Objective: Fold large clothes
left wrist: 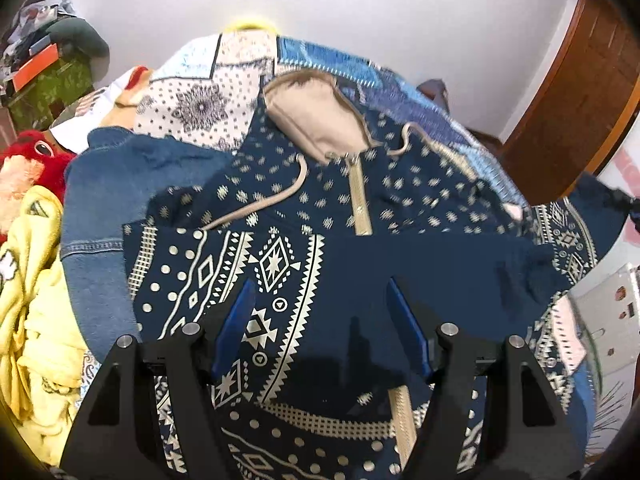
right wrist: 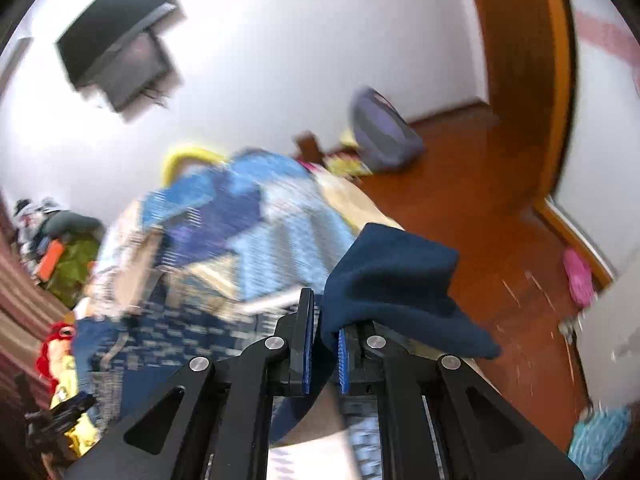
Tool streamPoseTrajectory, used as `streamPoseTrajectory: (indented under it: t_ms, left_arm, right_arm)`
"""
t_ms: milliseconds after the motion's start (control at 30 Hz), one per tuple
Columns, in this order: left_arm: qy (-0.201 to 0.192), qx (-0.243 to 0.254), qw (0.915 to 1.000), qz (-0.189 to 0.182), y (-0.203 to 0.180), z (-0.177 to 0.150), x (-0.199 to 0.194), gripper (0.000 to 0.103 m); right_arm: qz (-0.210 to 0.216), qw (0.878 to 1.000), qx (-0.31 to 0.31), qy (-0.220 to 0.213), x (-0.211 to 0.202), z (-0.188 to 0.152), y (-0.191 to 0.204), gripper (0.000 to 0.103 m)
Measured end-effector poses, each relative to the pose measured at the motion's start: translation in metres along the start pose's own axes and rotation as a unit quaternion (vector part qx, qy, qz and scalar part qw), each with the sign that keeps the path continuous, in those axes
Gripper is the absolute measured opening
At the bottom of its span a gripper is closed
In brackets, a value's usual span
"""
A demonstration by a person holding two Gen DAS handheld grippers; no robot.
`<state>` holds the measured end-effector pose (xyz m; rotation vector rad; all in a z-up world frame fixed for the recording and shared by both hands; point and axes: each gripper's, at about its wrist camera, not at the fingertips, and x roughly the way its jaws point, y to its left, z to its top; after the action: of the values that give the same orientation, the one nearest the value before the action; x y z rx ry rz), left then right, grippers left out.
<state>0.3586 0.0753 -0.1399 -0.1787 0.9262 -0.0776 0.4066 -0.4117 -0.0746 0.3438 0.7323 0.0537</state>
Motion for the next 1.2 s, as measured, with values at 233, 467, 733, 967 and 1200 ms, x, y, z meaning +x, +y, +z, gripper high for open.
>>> streamPoseTrajectory:
  t_ms: [233,467,733,967,1200]
  left_arm:
    - [-0.035,0.001,0.9994,-0.003,0.016,-0.005,-0.040,0.067]
    - [-0.036,-0.021,0.9991,0.008,0.053,-0.025,-0.058,0.067]
    - [-0.003,-0.044,0.9989,0.014,0.085,-0.050,-0.049,0.067]
    - [0.013,-0.026,0.9996,0.005,0.065,-0.058,-0.037,0.067]
    - [0.003,0.072,0.9974,-0.005,-0.008,-0.043,-0.040,0.067]
  right_arm:
    - [0.078,0.994,-0.074,-0.006,-0.022,0.000,0.123,0.007]
    - [0.087,0.983,-0.124,0.105,0.049,-0.071,0.214,0.007]
    - [0.015,0.960,-0.136,0.243,0.128,-0.179,0.226,0.008]
    - [0.005,0.952,-0.194,0.236,0.099,-0.201,0.221,0.008]
    - [0.107,0.932,-0.146,0.314,0.070,-0.203,0.190,0.008]
